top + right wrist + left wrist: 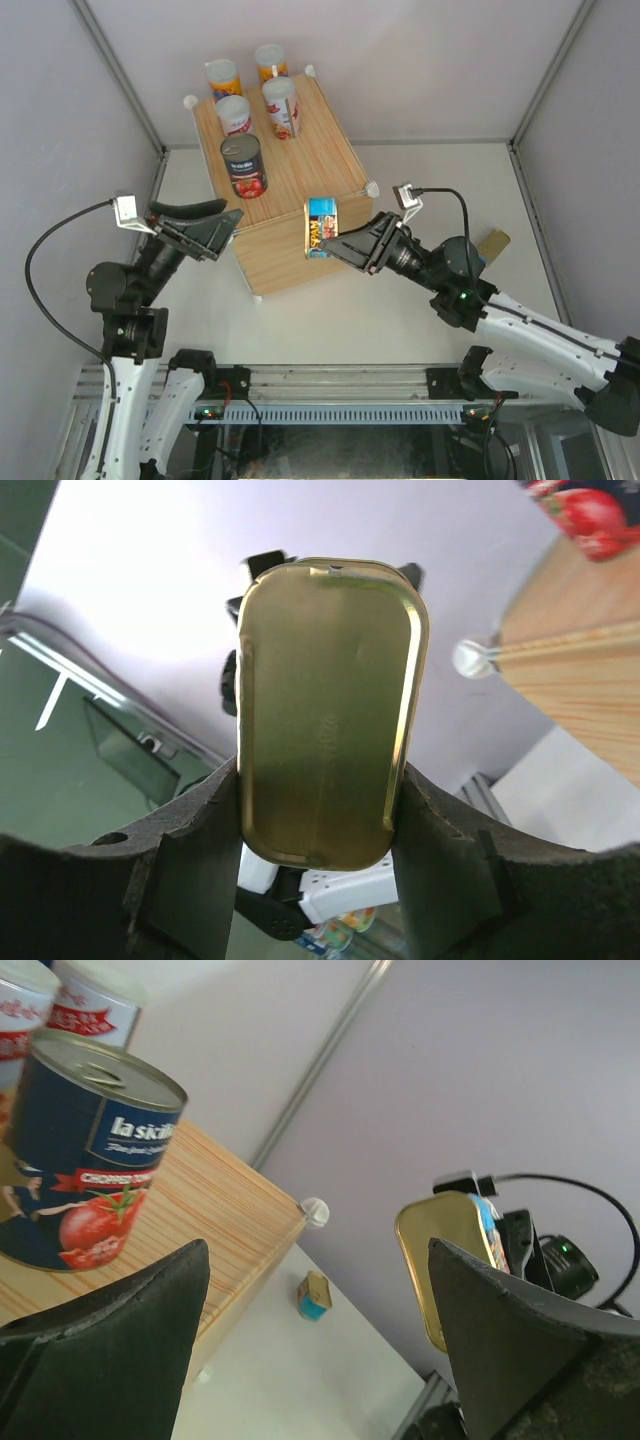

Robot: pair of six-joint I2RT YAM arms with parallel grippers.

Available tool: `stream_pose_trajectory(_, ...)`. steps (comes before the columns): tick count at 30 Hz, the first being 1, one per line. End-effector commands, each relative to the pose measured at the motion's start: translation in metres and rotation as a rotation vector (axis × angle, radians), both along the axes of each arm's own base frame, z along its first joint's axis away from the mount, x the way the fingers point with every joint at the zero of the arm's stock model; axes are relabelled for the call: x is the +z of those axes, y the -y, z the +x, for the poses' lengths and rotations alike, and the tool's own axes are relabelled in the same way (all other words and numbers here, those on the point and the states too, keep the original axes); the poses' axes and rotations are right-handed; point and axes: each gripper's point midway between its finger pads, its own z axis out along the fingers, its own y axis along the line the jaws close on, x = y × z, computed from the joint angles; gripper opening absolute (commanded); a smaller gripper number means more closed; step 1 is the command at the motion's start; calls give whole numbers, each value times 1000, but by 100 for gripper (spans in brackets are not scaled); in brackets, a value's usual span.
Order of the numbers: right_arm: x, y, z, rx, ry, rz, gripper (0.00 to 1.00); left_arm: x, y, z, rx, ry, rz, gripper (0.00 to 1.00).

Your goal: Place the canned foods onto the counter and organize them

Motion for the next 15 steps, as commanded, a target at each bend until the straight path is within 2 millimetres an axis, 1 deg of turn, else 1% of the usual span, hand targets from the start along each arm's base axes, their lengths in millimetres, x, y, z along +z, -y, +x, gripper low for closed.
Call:
stream_pose_trajectory(1,83,3,-33,134,151,253,0,25,17,-22,-118,70,35,94)
stream_pose_trajectory(4,86,-10,-34,174,152,261,0,29,27,-28,-179,74,45,95)
stream_pose_trajectory(5,87,-14,-35,185,153,265,0,30,30,-29,-198,77,48,99)
stream_pose_trajectory(7,87,-23,-33,198,152,264,0,33,35,-34,-230,82,53,100)
stream_pose_trajectory(11,89,-30,-32,212,148,272,0,36,41,-40,-273,91,62,100)
stream_pose_trajectory(15,89,-39,-32,234,148,269,0,32,45,-41,-305,78,69,100)
